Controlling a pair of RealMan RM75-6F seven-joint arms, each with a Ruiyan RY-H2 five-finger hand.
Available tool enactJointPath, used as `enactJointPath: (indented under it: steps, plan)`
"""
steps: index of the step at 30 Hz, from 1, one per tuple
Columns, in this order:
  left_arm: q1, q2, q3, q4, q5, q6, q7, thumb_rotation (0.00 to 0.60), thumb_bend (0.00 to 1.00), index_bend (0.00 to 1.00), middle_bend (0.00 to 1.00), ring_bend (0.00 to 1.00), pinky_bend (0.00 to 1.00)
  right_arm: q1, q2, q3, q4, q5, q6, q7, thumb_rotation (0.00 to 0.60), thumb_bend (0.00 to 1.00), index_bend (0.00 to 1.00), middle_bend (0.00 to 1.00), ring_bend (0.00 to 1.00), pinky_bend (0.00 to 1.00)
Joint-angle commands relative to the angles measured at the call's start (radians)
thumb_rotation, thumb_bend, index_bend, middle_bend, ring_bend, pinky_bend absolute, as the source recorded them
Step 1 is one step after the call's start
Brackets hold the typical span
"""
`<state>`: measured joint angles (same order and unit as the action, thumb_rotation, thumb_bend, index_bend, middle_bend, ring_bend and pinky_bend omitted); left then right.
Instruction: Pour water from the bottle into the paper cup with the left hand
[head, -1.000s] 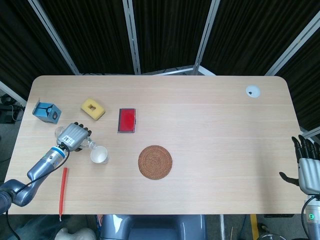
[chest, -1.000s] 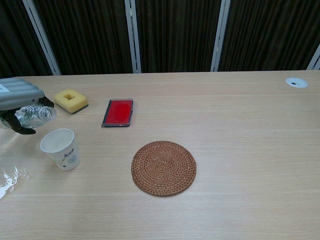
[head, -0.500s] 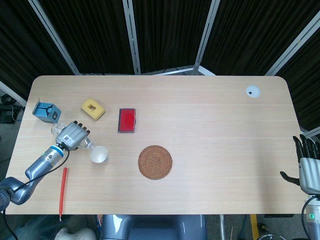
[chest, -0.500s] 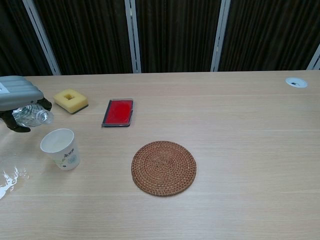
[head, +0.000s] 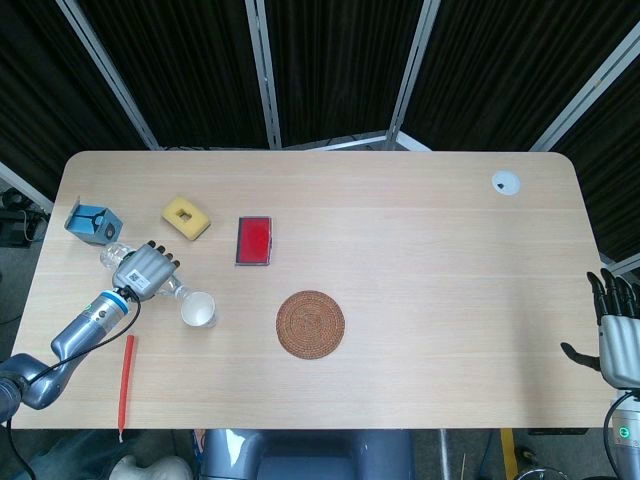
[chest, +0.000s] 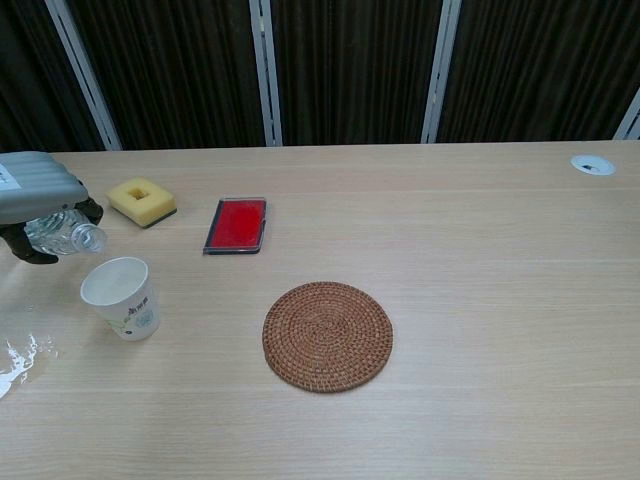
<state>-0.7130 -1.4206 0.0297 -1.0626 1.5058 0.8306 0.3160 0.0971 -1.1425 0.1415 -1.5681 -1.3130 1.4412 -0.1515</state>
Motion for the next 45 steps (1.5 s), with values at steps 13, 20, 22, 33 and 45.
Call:
enactJointPath:
  steps: [13,20,22,33,45]
  plan:
    - [0.0,-0.011,0.006,0.017,0.002,0.016,0.054,0.6,0.78,0.7,0.55,0.39,0.43,0.002,-0.005,0.0,0.006,0.003,-0.004,-0.009,0.6,0.0,0.0,0.0,0.0,0.0]
    - [0.001,-0.016,0.011,0.03,0.008,0.023,0.058,0.6,0.78,0.7,0.55,0.39,0.43,0.002,-0.006,-0.001,0.006,0.002,-0.003,-0.01,0.6,0.0,0.0,0.0,0.0,0.0]
    - [0.001,-0.016,0.014,0.034,0.015,0.028,0.062,0.6,0.78,0.7,0.55,0.39,0.43,0.002,-0.006,-0.001,0.006,0.003,-0.004,-0.01,0.6,0.0,0.0,0.0,0.0,0.0]
    - [0.0,-0.016,0.019,0.032,0.029,0.044,0.078,0.6,0.78,0.7,0.55,0.39,0.43,0.001,-0.004,-0.001,0.004,0.001,-0.002,-0.009,0.6,0.0,0.0,0.0,0.0,0.0]
    - [0.002,-0.022,0.02,0.037,0.026,0.045,0.086,0.6,0.79,0.7,0.55,0.39,0.43,0.0,-0.003,0.0,0.004,0.003,-0.003,-0.007,0.6,0.0,0.0,0.0,0.0,0.0]
